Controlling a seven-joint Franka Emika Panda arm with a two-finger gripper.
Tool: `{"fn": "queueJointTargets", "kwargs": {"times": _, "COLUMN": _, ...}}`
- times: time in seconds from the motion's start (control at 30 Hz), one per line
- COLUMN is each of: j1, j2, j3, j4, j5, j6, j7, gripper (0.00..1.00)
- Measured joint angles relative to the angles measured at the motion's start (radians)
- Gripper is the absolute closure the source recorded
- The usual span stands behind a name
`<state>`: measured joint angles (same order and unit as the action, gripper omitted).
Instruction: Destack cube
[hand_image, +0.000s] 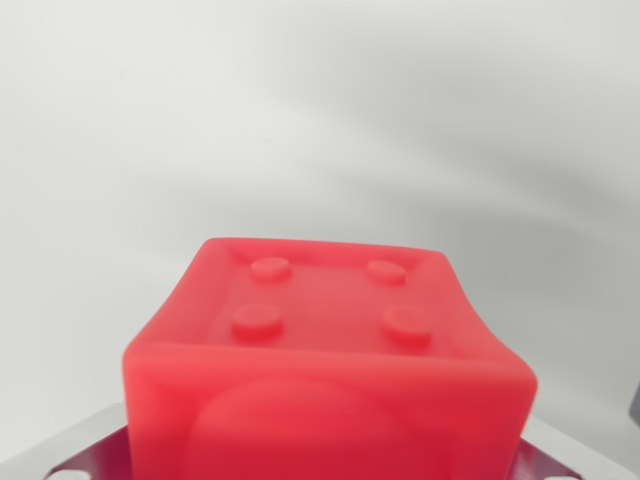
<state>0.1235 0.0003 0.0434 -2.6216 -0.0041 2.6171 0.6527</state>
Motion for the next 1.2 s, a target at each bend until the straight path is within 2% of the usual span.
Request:
{"fn": "queueJointTargets", "kwargs": {"times": 0.73, "j1": 0.055, "j2": 0.047, "j3": 0.039, "j4": 0.043, "j5": -0.001, "j6": 0.005, "j7": 0.065, "gripper": 1.00}}
{"fn": "queueJointTargets", "kwargs": {"times": 1.2, "j1": 0.093, "j2": 0.080, "j3": 0.056, "j4": 0.076, "j5": -0.007, "j6": 0.006, "j7": 0.104, "gripper": 1.00}}
